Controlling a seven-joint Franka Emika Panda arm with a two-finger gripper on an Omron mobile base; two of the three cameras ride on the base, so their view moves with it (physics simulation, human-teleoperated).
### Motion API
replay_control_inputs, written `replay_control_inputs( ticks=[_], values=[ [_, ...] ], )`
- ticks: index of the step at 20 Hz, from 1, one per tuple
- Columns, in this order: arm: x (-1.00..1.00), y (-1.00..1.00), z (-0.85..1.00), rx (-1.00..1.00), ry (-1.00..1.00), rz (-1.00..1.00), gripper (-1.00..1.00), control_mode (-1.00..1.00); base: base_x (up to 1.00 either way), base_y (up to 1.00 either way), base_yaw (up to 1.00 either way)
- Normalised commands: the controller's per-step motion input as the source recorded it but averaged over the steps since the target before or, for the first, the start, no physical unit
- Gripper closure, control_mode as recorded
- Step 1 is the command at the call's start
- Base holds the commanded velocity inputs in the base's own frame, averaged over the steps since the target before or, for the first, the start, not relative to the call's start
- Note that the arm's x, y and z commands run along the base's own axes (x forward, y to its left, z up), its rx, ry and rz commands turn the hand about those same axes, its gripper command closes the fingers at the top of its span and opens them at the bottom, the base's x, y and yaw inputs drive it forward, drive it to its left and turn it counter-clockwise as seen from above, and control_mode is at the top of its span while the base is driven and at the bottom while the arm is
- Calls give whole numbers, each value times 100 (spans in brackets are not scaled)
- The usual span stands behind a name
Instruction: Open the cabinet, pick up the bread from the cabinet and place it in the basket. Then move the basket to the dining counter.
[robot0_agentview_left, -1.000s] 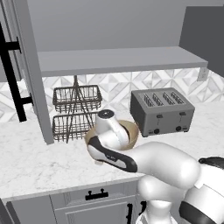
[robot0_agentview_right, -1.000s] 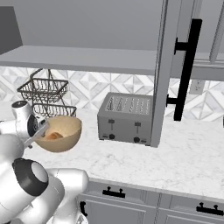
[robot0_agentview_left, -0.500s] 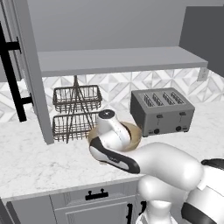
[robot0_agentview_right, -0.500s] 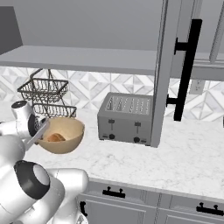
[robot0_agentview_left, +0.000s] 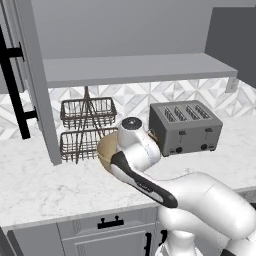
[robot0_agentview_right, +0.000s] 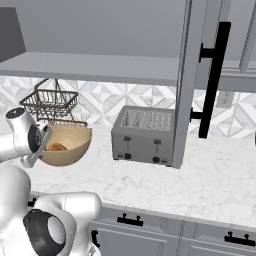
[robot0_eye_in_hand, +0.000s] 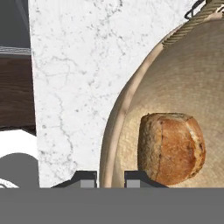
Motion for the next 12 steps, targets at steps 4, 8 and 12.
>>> replay_control_inputs(
  ticks=[4, 8, 12],
  values=[
    [-92, -18, 100, -3, -7, 15, 100, -100, 0, 0, 0],
    [-84, -60, 99, 0, 0, 2, 100, -100, 0, 0, 0],
    [-67, -73, 70, 0, 0, 0, 100, -100, 0, 0, 0]
  ],
)
